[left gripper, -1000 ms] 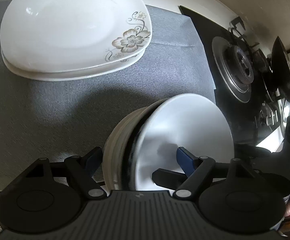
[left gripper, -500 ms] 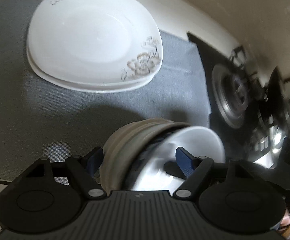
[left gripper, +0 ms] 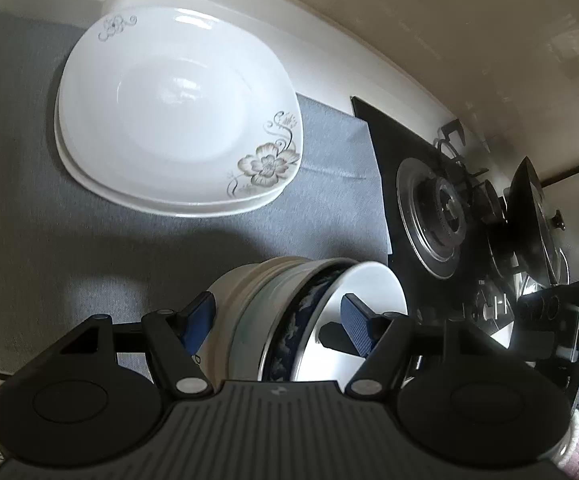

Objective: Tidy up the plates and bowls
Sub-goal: 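Lift the bowl stack with both grippers and carry it toward the plate stack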

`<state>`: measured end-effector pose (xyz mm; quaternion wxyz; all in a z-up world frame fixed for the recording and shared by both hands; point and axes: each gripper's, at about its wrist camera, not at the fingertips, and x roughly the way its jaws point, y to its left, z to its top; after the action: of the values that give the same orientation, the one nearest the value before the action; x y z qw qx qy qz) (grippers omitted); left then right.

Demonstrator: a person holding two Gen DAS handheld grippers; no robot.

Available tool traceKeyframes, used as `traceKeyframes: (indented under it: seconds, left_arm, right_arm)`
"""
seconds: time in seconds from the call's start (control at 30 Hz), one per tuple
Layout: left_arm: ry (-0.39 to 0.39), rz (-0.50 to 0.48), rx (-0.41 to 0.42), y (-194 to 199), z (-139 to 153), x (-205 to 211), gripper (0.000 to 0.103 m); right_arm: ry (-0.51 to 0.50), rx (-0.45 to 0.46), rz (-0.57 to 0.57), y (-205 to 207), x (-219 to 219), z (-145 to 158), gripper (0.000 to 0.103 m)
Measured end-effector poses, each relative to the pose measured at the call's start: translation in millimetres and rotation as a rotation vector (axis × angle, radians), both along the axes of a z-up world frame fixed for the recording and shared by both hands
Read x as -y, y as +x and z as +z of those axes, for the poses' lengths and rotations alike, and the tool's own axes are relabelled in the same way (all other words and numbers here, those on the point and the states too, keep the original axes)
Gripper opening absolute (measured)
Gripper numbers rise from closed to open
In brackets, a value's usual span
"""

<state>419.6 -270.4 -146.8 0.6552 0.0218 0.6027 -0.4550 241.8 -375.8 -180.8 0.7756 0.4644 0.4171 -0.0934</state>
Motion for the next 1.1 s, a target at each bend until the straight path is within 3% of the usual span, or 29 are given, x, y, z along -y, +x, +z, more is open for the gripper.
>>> traceKeyframes:
  seconds: [0.3,0.47,0.67,0.8,0.87,0.93,1.07,1.1]
  left_arm:
    - [0.017,-0.002,0.025,1.5,-11.6,3.8,0.073]
    - [0.033,0.031,-0.016,6.1,-30.4,-2.3,0.073]
    - [0.055,0.060,-0.088,12.3,-49.9,-5.6,0.074]
    - [0.049,0.045,-0.101,8.6,-57.1,-7.3,0.085]
    - [0.040,0.040,-0.097,6.2,-57.6,-6.9,0.089]
    - [0.034,0.044,-0.106,5.9,-59.1,-6.6,0.089]
    - [0.040,0.056,-0.095,2.4,-56.3,-8.7,0.086]
    - [0.041,0.065,-0.093,0.6,-55.4,-9.8,0.085]
  right_arm:
    - [-0.029,-0.007,0.020,2.4,-0.6,1.4,0.033]
    - [-0.080,-0.001,0.046,7.3,-5.7,4.5,0.033]
    - [-0.027,0.008,0.026,4.0,-1.1,2.2,0.038]
    - [-0.019,-0.022,0.038,1.8,-1.4,-0.4,0.043]
    - [-0.022,-0.041,0.056,0.6,-5.0,-1.3,0.056]
    - [-0.010,-0.047,0.040,-2.8,-5.2,-4.7,0.060]
    - [0.124,-0.034,-0.023,-11.0,1.7,-18.1,0.055]
    - [0.115,-0.029,-0.024,-12.1,0.9,-17.0,0.055]
